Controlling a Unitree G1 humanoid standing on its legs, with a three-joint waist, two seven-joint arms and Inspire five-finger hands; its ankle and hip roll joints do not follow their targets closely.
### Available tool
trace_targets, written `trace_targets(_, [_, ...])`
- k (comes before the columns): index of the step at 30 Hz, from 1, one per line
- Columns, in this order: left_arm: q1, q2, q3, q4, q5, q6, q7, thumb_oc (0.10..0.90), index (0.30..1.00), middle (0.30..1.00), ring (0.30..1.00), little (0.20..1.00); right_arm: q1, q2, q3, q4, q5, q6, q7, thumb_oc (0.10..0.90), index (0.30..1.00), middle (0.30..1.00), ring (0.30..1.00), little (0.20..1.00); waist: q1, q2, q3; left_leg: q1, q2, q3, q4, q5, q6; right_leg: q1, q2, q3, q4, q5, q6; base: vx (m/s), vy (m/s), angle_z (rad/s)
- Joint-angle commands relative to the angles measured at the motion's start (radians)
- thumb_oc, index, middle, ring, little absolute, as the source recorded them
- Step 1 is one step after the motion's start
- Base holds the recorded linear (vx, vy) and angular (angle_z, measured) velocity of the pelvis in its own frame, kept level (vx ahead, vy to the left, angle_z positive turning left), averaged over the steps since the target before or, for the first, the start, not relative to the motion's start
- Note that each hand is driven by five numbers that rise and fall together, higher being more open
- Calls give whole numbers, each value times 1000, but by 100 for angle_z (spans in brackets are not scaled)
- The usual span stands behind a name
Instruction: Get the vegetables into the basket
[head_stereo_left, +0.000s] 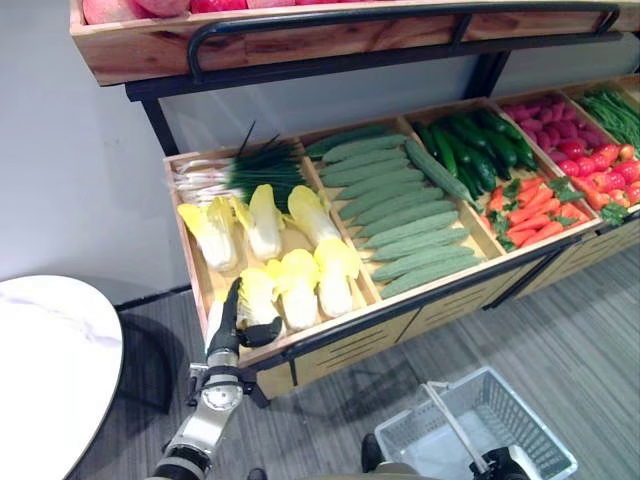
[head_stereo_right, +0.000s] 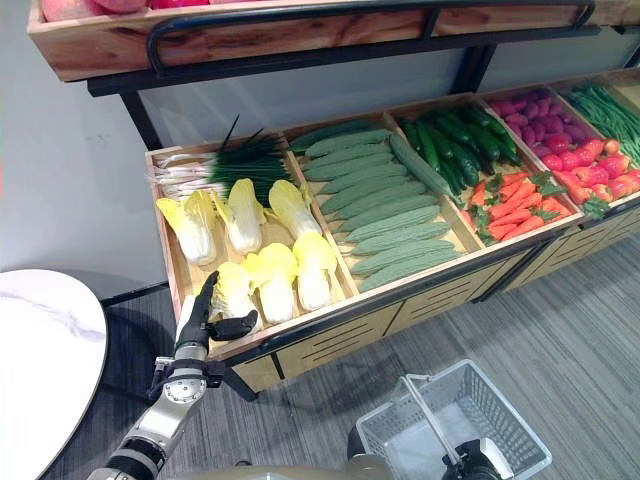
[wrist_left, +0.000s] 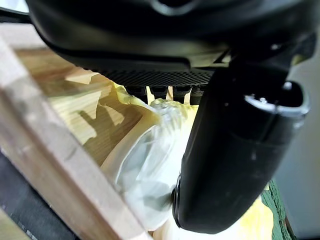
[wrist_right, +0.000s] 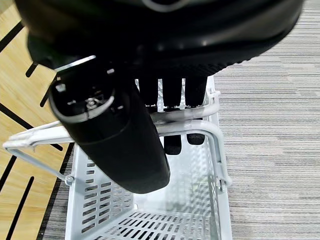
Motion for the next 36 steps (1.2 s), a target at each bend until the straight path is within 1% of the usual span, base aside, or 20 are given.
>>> trace_targets(1, [-41,18,1,88,33,31,-7,400,300,300,300,300,-60,-16,41,17,-5,-1,-29,400,300,300,300,300,-9,-41,31,11,26,-65,1,-46,-27,25,-61,23,5,-42,73,-21,9,-6])
trace_targets(8, [-60,23,37,109,4,27,29,400,300,300,300,300,-61,-15,49,19,-12,1,-25,400,300,300,300,300,-14,-41,25,14,23,-62,1,-49,-27,22,-62,30,5,-40,73,-5,7,-4])
trace_targets(12, [-72,33,82,42,-41,8,66,400,300,300,300,300,-58,-14,48,15,-19,2,-27,400,300,300,300,300,-12,-40,20,16,23,-61,1,-50,-28,26,-64,27,5,-41,74,0,0,0])
trace_targets(15, [-84,57,124,-111,-60,-31,98,400,300,300,300,300,-54,-16,42,7,-19,-3,-28,400,300,300,300,300,-9,-40,17,20,20,-62,1,-53,-29,31,-67,24,5,-42,76,0,0,0])
trace_targets(16, [-82,57,125,-114,-59,-30,97,400,300,300,300,300,-54,-16,42,7,-20,-3,-28,400,300,300,300,300,-9,-40,17,21,20,-62,1,-53,-29,31,-67,24,5,-42,76,0,0,0])
trace_targets(18, [-84,87,152,-278,-42,-59,105,400,300,300,300,300,-50,-19,32,3,-14,-8,-28,400,300,300,300,300,-3,-41,19,21,18,-69,1,-55,-27,35,-70,19,5,-42,77,0,0,0])
trace_targets(19, [-79,107,170,-382,-39,-87,102,400,300,300,300,300,-50,-19,31,1,-13,-13,-26,400,300,300,300,300,2,-42,22,20,18,-72,1,-56,-26,38,-73,16,5,-42,78,0,0,0])
trace_targets(21, [-76,108,172,-386,-39,-84,101,400,300,300,300,300,-50,-19,32,1,-13,-13,-26,400,300,300,300,300,1,-42,22,20,18,-72,1,-56,-26,38,-73,16,5,-42,78,-7,6,4])
trace_targets(22, [-69,123,179,-479,-65,-119,82,400,300,300,300,300,-50,-20,30,2,-11,-16,-24,400,300,300,300,300,6,-43,23,20,16,-74,1,-57,-25,39,-75,12,5,-42,79,-14,14,6])
trace_targets(23, [-63,127,179,-506,-84,-130,68,400,300,300,300,300,-49,-20,31,0,-8,-19,-22,400,300,300,300,300,6,-43,25,20,16,-74,1,-57,-25,40,-76,12,5,-41,80,-22,25,4])
trace_targets(24, [-48,153,171,-561,-123,-156,5,400,300,300,300,300,-49,-26,26,0,-4,-23,-16,400,300,300,300,300,8,-40,27,20,15,-74,1,-57,-25,40,-77,12,5,-40,81,-19,34,3])
trace_targets(25, [-20,159,171,-606,-259,-187,-55,400,300,300,300,300,-50,-29,25,-1,0,-25,-5,400,300,300,300,300,11,-39,28,22,12,-74,1,-58,-24,40,-80,13,5,-37,82,0,0,0])
trace_targets(26, [-19,160,173,-607,-262,-187,-58,400,300,300,300,300,-50,-29,25,-1,0,-25,-5,400,300,300,300,300,11,-40,27,22,12,-73,1,-58,-24,41,-80,13,5,-37,82,-8,29,4])
trace_targets(27, [-5,157,159,-639,-384,-203,-130,400,300,300,300,300,-53,-31,24,1,1,-25,3,400,300,300,300,300,12,-38,27,22,10,-75,1,-57,-23,41,-81,14,5,-36,82,-4,32,4])
trace_targets(28, [19,146,145,-664,-556,-215,-229,400,300,300,300,300,-52,-35,23,-2,-1,-24,17,400,300,300,300,300,12,-37,26,23,8,-75,1,-57,-22,41,-83,16,5,-35,81,0,38,4])
trace_targets(30, [40,103,116,-670,-784,-209,-349,400,300,300,300,300,-49,-32,26,-9,-12,-27,38,400,300,300,300,300,10,-40,21,25,6,-72,1,-59,-21,42,-85,20,5,-34,82,7,16,1])
trace_targets(31, [41,85,105,-667,-835,-212,-371,400,300,300,300,300,-49,-29,29,-13,-17,-31,44,400,300,300,300,300,10,-41,20,27,5,-72,1,-60,-20,43,-85,21,5,-35,82,0,0,0])
trace_targets(32, [44,78,95,-666,-855,-216,-389,400,300,300,300,300,-49,-27,30,-14,-21,-34,48,400,300,300,300,300,11,-42,20,29,4,-73,1,-61,-19,44,-86,21,5,-35,82,0,0,0])
trace_targets(33, [44,78,95,-665,-856,-216,-390,400,300,300,300,300,-49,-27,30,-14,-21,-34,48,400,300,300,300,300,11,-42,20,29,4,-73,1,-61,-19,45,-86,21,5,-35,82,0,0,0])
trace_targets(36, [51,77,77,-687,-929,-214,-443,400,300,300,300,300,-46,-18,25,-11,-26,-38,54,400,300,300,300,300,14,-46,21,31,3,-74,1,-62,-17,47,-87,20,5,-35,82,0,0,0])
